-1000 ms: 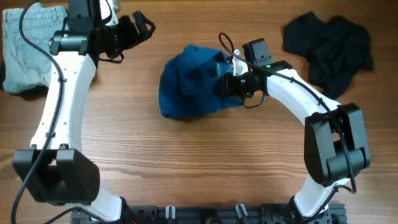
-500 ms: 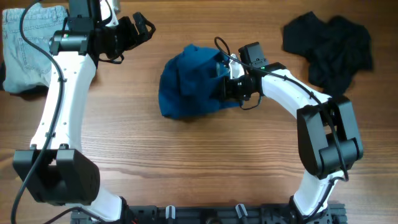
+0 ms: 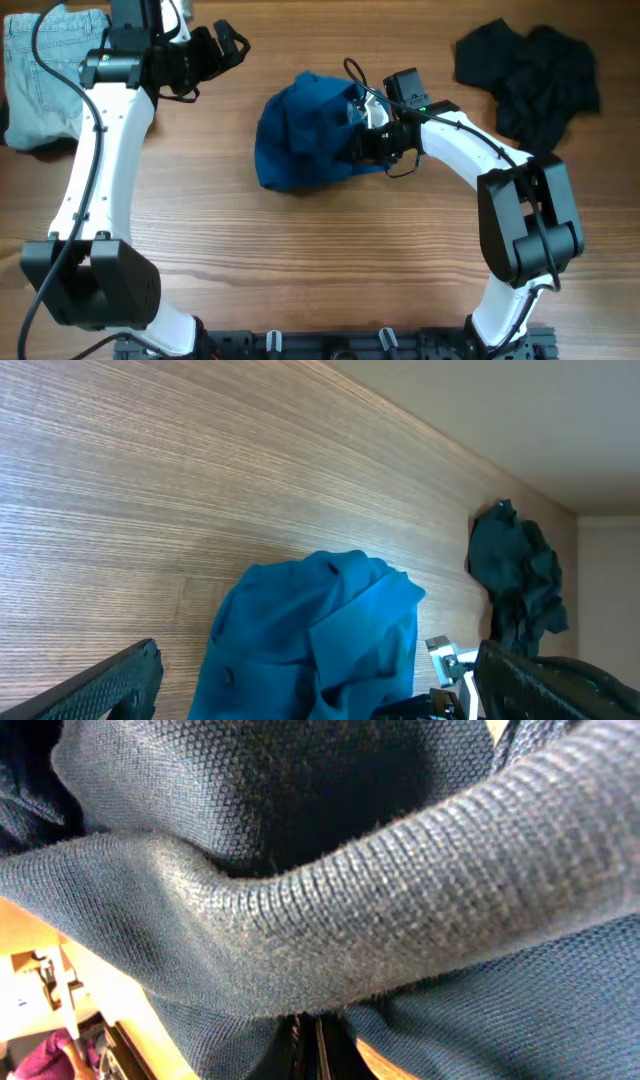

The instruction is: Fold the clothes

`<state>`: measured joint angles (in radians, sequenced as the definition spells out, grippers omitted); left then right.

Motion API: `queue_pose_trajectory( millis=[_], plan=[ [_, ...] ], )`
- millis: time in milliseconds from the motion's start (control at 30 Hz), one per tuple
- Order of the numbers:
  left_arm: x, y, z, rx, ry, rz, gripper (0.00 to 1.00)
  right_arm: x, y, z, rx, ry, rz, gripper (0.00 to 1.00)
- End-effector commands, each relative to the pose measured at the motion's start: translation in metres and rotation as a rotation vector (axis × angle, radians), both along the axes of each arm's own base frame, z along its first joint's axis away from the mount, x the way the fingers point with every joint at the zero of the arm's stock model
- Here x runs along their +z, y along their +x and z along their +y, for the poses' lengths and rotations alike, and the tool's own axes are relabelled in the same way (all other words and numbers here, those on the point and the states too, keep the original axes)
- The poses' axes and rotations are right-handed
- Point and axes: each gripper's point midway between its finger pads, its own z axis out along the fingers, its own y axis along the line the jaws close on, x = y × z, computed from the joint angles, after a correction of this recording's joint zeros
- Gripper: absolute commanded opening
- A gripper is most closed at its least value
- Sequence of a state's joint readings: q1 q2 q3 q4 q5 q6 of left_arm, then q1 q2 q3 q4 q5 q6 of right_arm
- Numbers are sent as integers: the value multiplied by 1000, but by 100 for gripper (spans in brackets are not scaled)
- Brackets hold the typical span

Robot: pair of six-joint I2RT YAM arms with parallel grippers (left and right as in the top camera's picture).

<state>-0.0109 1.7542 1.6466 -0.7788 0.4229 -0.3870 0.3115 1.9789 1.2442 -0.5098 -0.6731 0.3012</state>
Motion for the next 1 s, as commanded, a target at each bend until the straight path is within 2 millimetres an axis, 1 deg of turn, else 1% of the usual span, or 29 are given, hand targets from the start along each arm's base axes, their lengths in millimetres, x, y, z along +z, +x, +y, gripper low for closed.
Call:
queue_pose_trajectory(
  millis=[0, 67, 133, 167, 200, 300, 367, 433, 500, 567, 600, 633, 733, 833, 867, 967],
  plan=[
    [2, 0, 1, -8, 11, -13, 100, 14, 13, -14, -28, -2, -49, 4],
    [2, 0, 1, -8, 11, -13, 100, 41, 28, -36, -78, 8, -110, 4],
    [2, 0, 1, -9, 12, -13, 100, 55, 35, -53, -119, 3, -141, 5],
    [2, 0, 1, -11, 14, -14, 100, 61, 38, -64, -144, -4, -152, 5],
    [2, 0, 1, -11, 14, -14, 100, 64, 39, -74, -167, -15, -154, 4],
    [2, 0, 2, -12, 18, -16, 100, 61, 40, -95, -197, -46, -144, 4],
    [2, 0, 2, -22, 27, -21, 100, 52, 39, -109, -230, -106, -123, 4],
    [2, 0, 2, -22, 27, -21, 100, 48, 37, -114, -237, -138, -113, 4],
    [2, 0, 2, -22, 27, -21, 100, 49, 38, -112, -221, -132, -131, 4],
    [2, 0, 2, -22, 27, -21, 100, 53, 41, -105, -187, -98, -164, 34],
    [2, 0, 2, -22, 27, -21, 100, 53, 43, -104, -180, -93, -173, 44],
    [2, 0, 2, -22, 27, -21, 100, 50, 44, -100, -170, -92, -176, 47],
    [2, 0, 2, -22, 27, -21, 100, 38, 44, -85, -115, -94, -187, 47],
    [2, 0, 2, -22, 27, -21, 100, 21, 44, -65, -71, -149, -203, 49],
    [2, 0, 2, -22, 27, -20, 100, 14, 44, -56, -66, -162, -204, 51],
    [1, -1, 2, -22, 27, -14, 100, 1, 50, -42, -99, -162, -191, 55]
  ],
)
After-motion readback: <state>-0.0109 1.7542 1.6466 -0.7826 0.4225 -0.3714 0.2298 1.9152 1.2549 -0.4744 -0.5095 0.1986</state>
